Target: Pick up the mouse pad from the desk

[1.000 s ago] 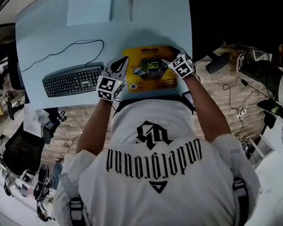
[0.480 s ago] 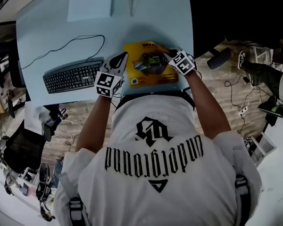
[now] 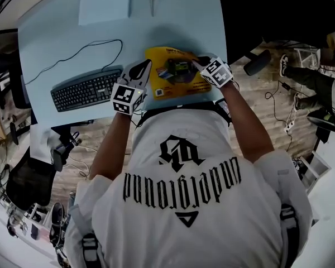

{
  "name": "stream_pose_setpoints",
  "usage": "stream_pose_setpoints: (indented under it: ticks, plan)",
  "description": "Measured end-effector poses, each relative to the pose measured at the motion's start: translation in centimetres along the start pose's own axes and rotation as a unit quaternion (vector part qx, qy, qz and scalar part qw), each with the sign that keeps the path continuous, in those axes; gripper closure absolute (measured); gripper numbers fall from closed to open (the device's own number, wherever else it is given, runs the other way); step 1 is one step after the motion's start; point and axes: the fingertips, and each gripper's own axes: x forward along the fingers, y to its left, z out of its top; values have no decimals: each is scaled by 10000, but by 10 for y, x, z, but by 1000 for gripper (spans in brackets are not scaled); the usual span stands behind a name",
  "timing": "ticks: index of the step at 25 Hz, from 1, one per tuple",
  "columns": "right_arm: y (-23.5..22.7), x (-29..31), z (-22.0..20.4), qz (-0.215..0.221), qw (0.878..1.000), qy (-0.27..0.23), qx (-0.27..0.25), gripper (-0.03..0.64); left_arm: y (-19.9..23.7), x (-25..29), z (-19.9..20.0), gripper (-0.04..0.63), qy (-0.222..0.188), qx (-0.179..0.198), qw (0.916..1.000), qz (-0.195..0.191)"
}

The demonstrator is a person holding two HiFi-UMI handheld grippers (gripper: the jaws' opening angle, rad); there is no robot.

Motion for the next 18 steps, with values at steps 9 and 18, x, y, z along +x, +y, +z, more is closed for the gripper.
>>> stream_pose_setpoints:
  ticks: [9,18]
  plan:
    - [35,-37,18,189,9983,-351,424,592,-17,-20,22,588,-257,96,9996,-89]
    - [65,-81,23,382,9941,-948,375,592,-47,-35,36,588,-469,192,9985,194]
